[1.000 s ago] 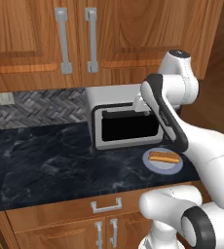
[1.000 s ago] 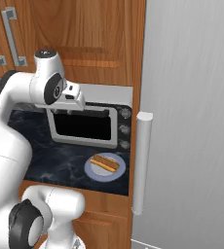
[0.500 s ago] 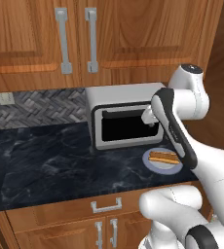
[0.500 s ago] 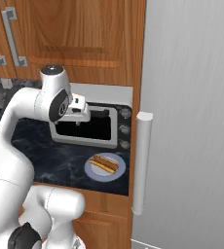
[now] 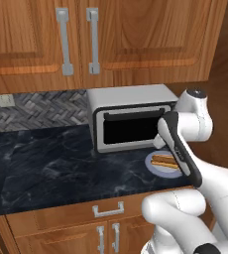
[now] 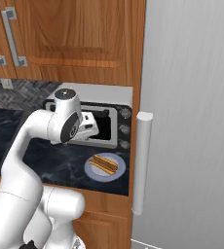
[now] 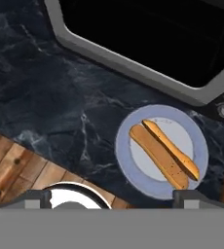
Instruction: Move the hot dog bun to the plate on the dining table and place the condiment next to that plate. Then navigate to the fridge and take the sausage and place it on the plate as well.
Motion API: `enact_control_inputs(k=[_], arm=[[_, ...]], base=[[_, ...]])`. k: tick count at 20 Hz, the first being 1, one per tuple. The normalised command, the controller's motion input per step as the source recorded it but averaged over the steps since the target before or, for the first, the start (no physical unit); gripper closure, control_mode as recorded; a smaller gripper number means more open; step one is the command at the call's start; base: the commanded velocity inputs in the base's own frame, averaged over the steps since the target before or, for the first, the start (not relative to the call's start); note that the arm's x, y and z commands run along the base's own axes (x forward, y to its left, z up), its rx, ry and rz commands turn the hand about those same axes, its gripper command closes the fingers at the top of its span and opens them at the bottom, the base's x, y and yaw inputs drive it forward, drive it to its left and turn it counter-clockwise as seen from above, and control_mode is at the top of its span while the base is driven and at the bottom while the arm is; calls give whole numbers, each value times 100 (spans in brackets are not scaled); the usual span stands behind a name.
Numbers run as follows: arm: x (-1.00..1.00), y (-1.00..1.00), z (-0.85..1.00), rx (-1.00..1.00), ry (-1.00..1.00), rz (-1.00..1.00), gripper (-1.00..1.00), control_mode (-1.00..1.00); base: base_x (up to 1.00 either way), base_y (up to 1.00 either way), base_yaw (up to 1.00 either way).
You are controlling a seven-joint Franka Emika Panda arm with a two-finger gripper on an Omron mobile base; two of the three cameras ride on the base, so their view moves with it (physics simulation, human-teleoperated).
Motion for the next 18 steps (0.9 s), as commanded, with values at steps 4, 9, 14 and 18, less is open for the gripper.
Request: enact_control_inputs(k=[4,9,14,18], arm=[[0,-25,-61,-12,0,25,-100,-100],[8,-14,-50,-9,0,18,-100,-100],[23,-14,-37,-6,0,10,-100,-100],[41,-14,-26,-2,7,3,-100,-100]], base=[[0,0,0],[0,0,0],[0,0,0],[0,0,0]])
